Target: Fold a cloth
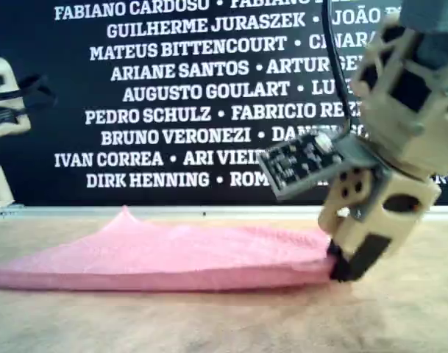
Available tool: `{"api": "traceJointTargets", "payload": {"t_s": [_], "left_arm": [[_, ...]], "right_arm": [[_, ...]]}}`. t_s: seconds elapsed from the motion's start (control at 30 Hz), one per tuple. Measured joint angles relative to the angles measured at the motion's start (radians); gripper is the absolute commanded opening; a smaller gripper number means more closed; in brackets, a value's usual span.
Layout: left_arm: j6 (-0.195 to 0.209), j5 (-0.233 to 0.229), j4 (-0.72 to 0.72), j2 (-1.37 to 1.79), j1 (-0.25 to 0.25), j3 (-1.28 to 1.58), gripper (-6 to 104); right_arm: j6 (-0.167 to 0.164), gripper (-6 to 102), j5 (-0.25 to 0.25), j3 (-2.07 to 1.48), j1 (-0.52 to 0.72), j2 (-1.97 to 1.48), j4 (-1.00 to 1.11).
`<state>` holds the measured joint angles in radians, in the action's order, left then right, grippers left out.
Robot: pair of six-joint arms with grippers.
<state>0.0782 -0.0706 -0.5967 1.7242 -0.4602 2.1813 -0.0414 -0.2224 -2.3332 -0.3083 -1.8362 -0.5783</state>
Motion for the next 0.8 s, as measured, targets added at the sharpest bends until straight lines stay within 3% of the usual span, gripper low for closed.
{"api": "traceJointTargets", "payload": {"t_s": [0.5, 0.67, 0.8], "left_arm": [[-0.011, -0.011, 0.002, 0.000, 0.000, -0.112, 3], [-0.124, -0.017, 0.002, -0.040, 0.000, -0.267, 3], [-0.160, -0.017, 0.002, -0.167, 0.000, -0.393, 3]], "right_arm": [[0.003, 1, 0.000, 0.101, 0.002, 0.000, 0.167], [0.002, 1, 0.000, 0.184, 0.043, 0.080, 0.279], [0.002, 1, -0.003, 0.293, 0.092, 0.241, 0.374]]}}
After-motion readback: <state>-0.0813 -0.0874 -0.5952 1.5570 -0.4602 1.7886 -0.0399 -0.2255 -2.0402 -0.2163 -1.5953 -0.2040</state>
